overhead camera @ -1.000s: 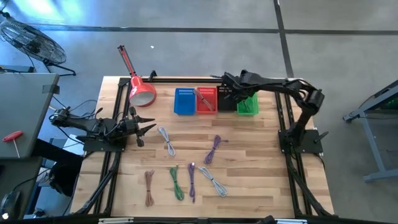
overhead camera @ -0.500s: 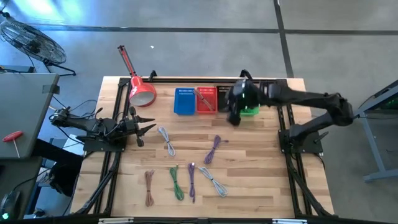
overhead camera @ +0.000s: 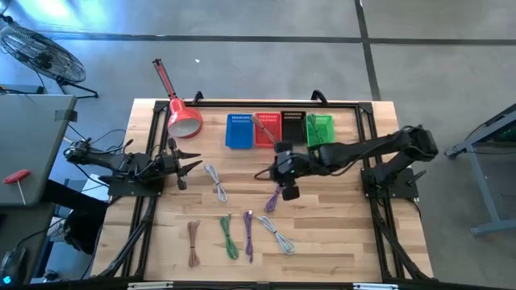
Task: Pick & Place USB Port
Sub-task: Put the top purple charger cable into the black bin
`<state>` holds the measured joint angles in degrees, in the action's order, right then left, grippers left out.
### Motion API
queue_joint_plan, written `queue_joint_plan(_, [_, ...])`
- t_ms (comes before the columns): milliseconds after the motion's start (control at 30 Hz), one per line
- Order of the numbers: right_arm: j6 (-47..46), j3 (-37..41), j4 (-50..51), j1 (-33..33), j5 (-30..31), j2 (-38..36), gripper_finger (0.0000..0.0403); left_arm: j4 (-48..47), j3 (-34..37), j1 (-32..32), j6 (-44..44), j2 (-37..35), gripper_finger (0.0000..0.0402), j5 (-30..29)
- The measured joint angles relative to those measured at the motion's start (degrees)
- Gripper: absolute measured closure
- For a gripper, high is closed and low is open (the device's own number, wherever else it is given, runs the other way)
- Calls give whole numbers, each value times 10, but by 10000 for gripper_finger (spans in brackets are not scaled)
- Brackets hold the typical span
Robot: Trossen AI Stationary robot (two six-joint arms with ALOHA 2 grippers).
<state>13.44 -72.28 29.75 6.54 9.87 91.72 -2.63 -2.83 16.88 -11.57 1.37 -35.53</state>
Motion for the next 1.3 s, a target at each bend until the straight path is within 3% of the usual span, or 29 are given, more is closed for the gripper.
queue_joint_plan(600, [172, 0, 58, 10, -62, 115, 255, 0, 0, 0, 35, 0, 302, 0])
queue_joint_plan(1000, [225, 0, 62, 11, -64, 178, 264, 0, 0, 0, 46, 0, 302, 0])
queue_joint_plan(1300, [246, 0, 55, 10, -31, 205, 264, 0, 0, 0, 61, 0, 302, 0])
